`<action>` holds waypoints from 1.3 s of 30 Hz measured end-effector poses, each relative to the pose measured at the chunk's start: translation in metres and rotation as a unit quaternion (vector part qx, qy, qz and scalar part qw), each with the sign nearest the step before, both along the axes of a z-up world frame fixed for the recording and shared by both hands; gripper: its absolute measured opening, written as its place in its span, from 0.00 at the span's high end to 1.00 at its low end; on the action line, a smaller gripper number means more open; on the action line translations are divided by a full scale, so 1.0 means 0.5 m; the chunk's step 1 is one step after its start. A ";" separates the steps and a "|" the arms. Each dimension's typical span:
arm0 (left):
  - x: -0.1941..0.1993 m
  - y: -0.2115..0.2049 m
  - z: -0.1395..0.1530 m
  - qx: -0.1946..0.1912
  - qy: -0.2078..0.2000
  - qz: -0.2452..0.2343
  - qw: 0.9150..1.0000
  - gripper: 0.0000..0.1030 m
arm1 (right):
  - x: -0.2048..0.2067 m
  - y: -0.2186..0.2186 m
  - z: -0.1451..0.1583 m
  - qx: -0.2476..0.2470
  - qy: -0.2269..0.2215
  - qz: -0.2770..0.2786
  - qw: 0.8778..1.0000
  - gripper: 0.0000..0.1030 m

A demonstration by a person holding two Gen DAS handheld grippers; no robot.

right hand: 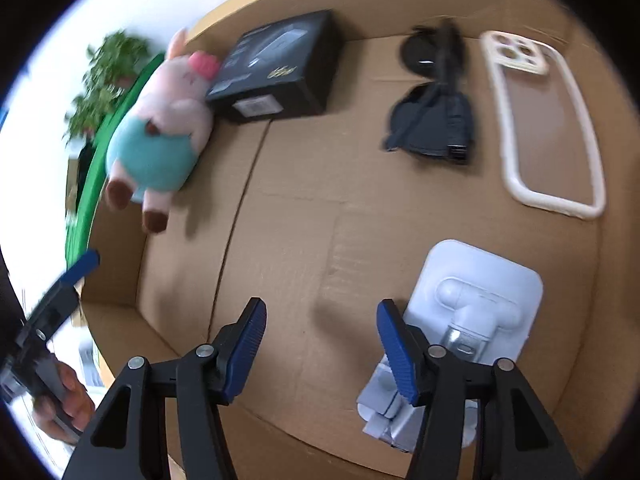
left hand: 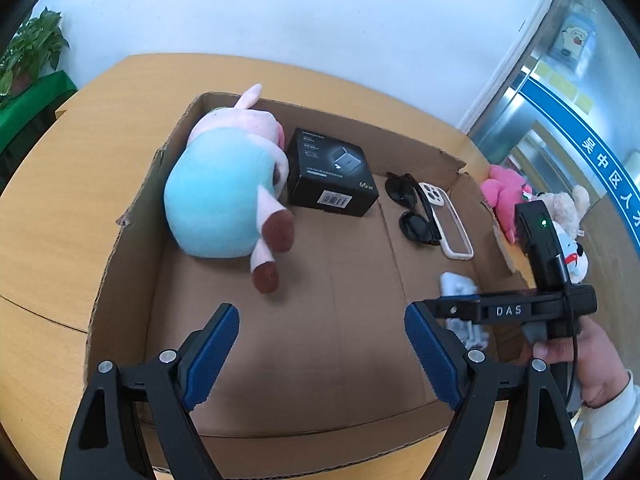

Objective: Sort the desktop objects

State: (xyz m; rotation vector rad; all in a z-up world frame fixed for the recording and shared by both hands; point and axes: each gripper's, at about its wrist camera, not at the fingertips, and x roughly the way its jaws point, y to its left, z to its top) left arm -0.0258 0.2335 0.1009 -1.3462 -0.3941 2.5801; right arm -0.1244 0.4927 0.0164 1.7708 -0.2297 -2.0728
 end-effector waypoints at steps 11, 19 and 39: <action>0.021 0.014 0.015 -0.024 0.023 -0.019 0.999 0.17 | 0.035 0.024 0.007 0.059 0.022 -0.008 0.998 0.44; 0.052 0.030 0.036 -0.074 0.071 0.004 0.995 0.17 | 0.099 0.031 0.079 0.091 0.113 -0.010 0.989 0.42; 0.112 0.097 -0.082 -0.189 0.182 0.093 0.960 0.00 | 0.313 -0.036 0.076 0.095 0.389 -0.119 0.909 0.12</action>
